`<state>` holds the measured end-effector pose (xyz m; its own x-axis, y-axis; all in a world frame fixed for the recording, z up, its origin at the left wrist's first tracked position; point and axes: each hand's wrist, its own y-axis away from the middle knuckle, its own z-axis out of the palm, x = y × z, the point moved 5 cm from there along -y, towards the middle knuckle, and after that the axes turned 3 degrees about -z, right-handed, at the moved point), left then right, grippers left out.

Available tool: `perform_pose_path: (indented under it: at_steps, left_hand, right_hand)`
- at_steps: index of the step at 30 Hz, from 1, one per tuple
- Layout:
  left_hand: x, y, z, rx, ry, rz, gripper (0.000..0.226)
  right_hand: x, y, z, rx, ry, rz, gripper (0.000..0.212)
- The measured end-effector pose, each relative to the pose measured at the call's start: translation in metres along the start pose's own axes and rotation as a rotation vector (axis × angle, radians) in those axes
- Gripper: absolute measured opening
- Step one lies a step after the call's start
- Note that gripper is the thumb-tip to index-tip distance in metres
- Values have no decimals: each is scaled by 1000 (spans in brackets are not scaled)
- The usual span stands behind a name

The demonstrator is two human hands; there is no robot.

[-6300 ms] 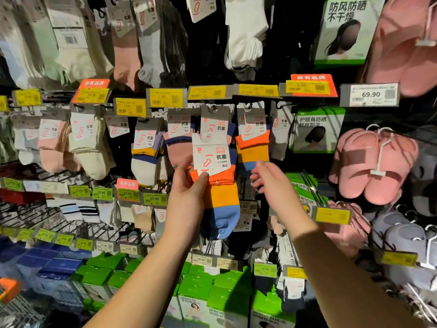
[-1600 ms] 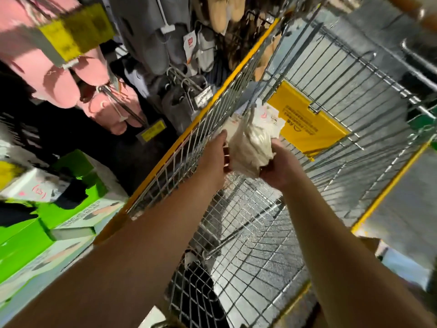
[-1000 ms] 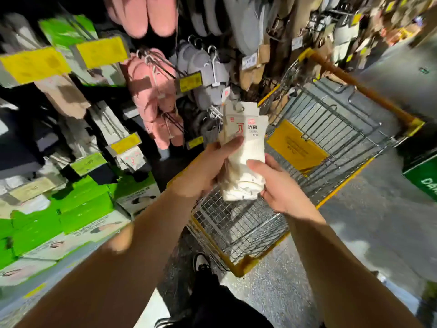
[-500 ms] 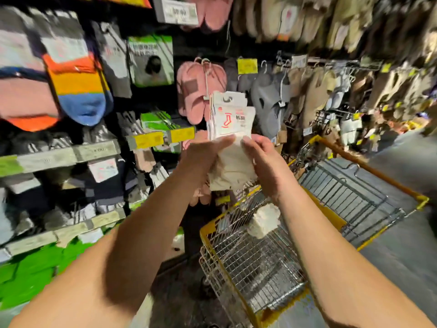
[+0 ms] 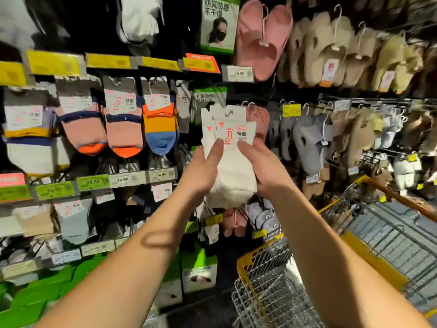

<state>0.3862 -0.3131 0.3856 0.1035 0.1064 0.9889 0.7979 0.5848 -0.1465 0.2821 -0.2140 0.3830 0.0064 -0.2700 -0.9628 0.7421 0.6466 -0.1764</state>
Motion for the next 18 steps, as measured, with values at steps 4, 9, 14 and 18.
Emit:
perform_pose_path:
  at_steps: [4,9,14,18]
  left_hand:
    - [-10,-9,-21,107,-48,-15,54]
    - [-19,-19,-45,225,3,16,57]
    - [-21,-22,-79,381,-39,57,27]
    - [-11,-22,-103,467,-72,80,33]
  right_hand:
    - [7,-5,7,-48,-111,71,27]
    - [13,-23,16,-130,-244,140,31]
    - [16,-60,20,-259,-211,102,39]
    - [16,-106,29,-235,-97,21,28]
